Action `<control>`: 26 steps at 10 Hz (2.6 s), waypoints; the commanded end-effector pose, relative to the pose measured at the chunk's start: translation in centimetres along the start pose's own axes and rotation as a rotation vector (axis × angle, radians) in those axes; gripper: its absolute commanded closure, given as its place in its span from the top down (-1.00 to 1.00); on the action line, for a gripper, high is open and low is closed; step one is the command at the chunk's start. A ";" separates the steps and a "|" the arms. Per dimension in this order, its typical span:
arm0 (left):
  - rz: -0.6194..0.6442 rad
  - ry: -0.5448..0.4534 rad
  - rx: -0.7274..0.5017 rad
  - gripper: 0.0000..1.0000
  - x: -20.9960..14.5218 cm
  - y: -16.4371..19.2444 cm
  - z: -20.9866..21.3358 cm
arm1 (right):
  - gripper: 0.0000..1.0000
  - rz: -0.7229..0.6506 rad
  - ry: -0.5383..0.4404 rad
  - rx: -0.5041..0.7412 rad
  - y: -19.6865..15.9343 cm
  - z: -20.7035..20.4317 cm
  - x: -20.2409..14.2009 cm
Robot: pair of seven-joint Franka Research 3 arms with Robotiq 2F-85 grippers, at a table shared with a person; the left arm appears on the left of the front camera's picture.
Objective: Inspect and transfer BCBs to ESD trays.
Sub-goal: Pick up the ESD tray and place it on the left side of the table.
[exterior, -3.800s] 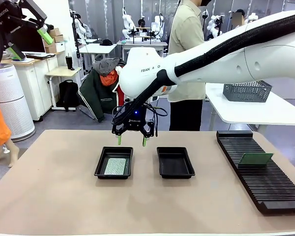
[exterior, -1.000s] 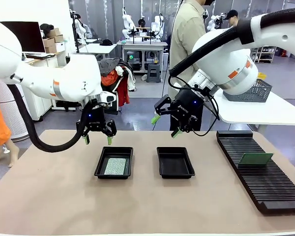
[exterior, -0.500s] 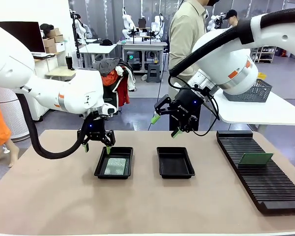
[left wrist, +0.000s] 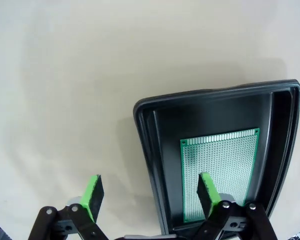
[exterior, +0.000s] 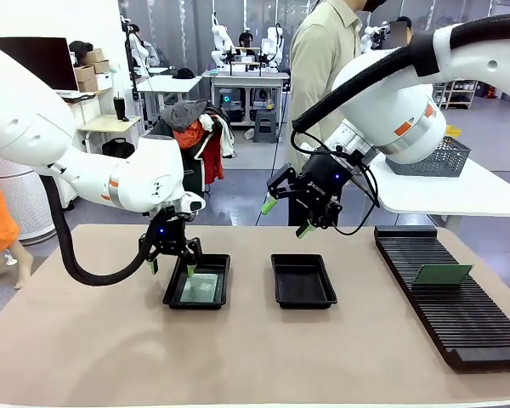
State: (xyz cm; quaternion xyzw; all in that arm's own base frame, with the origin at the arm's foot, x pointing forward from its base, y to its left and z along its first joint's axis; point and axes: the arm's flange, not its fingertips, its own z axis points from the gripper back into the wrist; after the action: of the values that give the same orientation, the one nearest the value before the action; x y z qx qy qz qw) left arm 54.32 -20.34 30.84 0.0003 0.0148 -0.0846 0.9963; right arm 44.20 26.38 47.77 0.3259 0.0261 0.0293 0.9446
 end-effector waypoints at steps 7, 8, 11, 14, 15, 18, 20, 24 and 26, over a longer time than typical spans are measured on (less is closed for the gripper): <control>0.000 0.000 0.000 1.00 0.0 0.0 0.0 | 1.00 -0.015 -0.001 -0.017 0.2 0.0 0.3; 0.000 0.000 0.000 1.00 0.0 0.0 0.0 | 1.00 -0.015 -0.001 -0.017 0.2 0.0 0.3; 0.042 -0.024 -0.065 0.76 -0.3 0.1 -0.2 | 1.00 -0.015 -0.001 -0.017 0.2 0.0 0.3; 0.069 -0.022 -0.077 0.44 -1.0 0.5 -0.1 | 1.00 -0.015 -0.001 -0.017 0.2 0.0 0.3; 0.087 -0.026 -0.072 0.36 -1.1 0.7 -0.1 | 1.00 -0.015 -0.001 -0.017 0.2 0.0 0.3; 0.103 -0.032 -0.066 0.03 -1.3 0.8 -0.2 | 1.00 -0.015 -0.001 -0.017 0.2 0.0 0.3; 0.105 -0.044 -0.067 -0.17 -1.4 0.8 -0.1 | 1.00 -0.015 -0.001 -0.017 0.2 0.0 0.3; 0.111 -0.050 -0.066 -0.58 -1.5 1.0 0.0 | 1.00 -0.015 -0.001 -0.017 0.2 0.0 0.3; 0.112 -0.052 -0.071 -0.79 -1.5 1.0 -0.1 | 1.00 -0.015 -0.001 -0.017 0.2 0.0 0.3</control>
State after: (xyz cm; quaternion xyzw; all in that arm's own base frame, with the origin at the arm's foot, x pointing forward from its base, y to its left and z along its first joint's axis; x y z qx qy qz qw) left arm 53.65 -19.41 30.95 -0.0323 0.0019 -0.0440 0.9985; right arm 44.20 26.39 47.77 0.3259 0.0261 0.0293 0.9446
